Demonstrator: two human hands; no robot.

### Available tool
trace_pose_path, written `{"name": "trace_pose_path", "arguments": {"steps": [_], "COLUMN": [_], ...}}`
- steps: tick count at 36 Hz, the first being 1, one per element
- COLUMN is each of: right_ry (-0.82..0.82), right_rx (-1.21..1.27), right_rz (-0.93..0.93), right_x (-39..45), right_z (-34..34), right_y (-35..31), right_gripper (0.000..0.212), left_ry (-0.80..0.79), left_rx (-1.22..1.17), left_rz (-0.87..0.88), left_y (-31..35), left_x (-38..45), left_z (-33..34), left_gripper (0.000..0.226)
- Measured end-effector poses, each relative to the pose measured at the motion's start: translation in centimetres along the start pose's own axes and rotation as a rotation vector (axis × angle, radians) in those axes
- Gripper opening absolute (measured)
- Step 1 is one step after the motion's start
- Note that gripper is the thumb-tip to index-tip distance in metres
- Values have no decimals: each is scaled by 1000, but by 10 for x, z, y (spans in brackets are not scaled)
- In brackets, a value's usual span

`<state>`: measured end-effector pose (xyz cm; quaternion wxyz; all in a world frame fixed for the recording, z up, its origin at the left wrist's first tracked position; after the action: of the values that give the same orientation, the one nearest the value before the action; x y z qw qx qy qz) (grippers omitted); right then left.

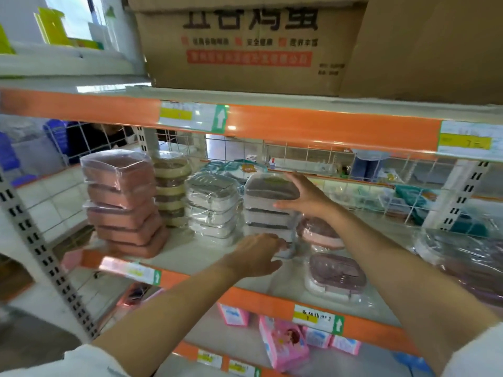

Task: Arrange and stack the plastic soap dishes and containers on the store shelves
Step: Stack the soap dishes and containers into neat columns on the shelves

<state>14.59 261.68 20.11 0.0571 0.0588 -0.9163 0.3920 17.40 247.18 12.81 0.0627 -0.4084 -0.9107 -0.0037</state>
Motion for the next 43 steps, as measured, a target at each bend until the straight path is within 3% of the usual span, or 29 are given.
{"name": "trace_pose_path", "arguments": {"steps": [6, 14, 20, 27, 33, 35, 39, 43], "right_ry": [69, 133, 73, -11, -53, -80, -133, -118], "right_rx": [-56, -62, -104, -297, -338, -336, -361, -420], "right_rz": [64, 218, 299, 359, 267, 253, 214, 204], "right_x": [-4, -48, -81, -83, -57, -49, -35, -30], "right_z": [-2, -19, -41, -49, -51, -49, -39, -29], "right_y": [6, 43, 82, 114, 128, 127, 125, 132], "right_gripper": [106, 98, 62, 85, 106, 107, 100, 104], "left_ry": [0, -21, -93, -111, -164, -166, -269, -292], "left_rx": [3, -35, -1, -55, 90, 112, -64, -107], "left_rz": [95, 230, 204, 217, 207, 162, -3, -25], "left_y": [10, 35, 62, 84, 88, 91, 96, 99], "left_x": [11, 33, 47, 56, 69, 69, 74, 76], "left_z": [3, 20, 26, 23, 38, 37, 44, 39], "left_gripper": [34, 43, 46, 43, 33, 34, 31, 30]}}
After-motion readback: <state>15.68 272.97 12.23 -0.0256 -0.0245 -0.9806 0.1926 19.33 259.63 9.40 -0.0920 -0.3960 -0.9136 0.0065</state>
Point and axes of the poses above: each hand's wrist, its own x-axis towards the middle knuckle, its own z-axis out of the palm, y = z × x, the point moved 3 cm from there along x, towards the middle knuckle, and after that the axes turned 10 degrees about x, right-handed, at the moved point
